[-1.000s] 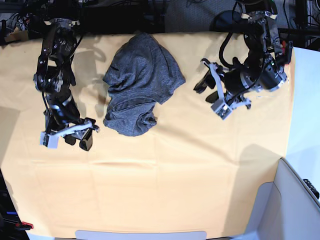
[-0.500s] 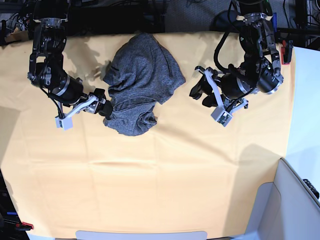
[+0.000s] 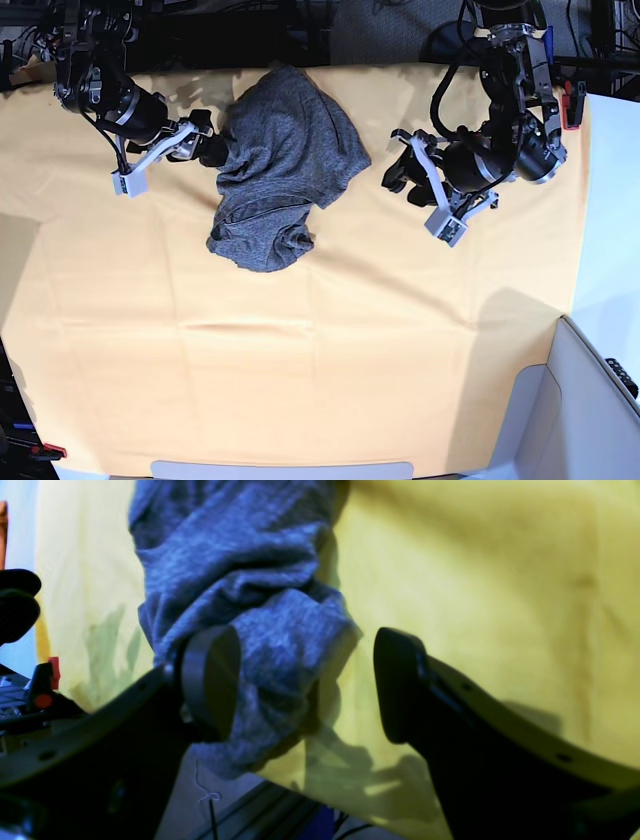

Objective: Fold the T-shirt properly
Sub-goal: 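Pull the shirt edge with the right gripper to square the bundle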

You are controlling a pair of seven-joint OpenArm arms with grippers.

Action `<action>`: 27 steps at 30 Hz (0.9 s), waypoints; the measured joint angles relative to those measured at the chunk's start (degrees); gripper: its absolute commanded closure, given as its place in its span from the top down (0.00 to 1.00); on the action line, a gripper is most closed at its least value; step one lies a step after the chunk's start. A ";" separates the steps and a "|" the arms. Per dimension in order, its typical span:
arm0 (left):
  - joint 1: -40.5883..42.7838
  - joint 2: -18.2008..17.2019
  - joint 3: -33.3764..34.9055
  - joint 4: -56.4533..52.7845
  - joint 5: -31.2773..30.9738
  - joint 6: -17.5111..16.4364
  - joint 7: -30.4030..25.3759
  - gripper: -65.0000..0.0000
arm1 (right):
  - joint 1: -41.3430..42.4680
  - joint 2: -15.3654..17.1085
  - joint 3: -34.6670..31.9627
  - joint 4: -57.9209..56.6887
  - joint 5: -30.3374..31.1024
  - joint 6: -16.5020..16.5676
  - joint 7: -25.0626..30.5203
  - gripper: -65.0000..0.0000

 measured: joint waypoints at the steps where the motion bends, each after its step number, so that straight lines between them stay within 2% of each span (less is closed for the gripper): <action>1: 0.00 0.00 0.00 0.00 0.00 -0.02 0.00 0.42 | 0.57 -0.52 -0.02 -0.04 -0.13 0.00 -0.22 0.64; 6: 0.02 -0.55 0.00 -0.28 0.00 0.00 -0.04 0.42 | 2.95 -4.31 -0.39 -2.21 1.09 0.26 -0.02 0.64; 11: 0.00 -1.57 -0.02 -0.61 -0.02 0.00 -0.24 0.42 | 1.88 -7.15 0.37 -4.66 -0.33 -0.35 0.00 0.64; 16: 0.00 -1.60 -0.02 -0.66 0.00 0.00 -0.24 0.42 | 0.11 -9.53 0.59 -4.68 0.94 -0.50 0.26 0.64; 23: 0.81 -1.60 -0.02 -0.68 -0.17 0.00 -0.24 0.42 | -3.10 -13.07 9.22 -4.66 5.75 -0.42 0.35 0.64; 27: 0.68 -1.57 0.00 -0.68 -0.20 0.00 -0.24 0.42 | -4.83 -15.30 15.76 -4.68 5.81 -0.81 0.33 0.64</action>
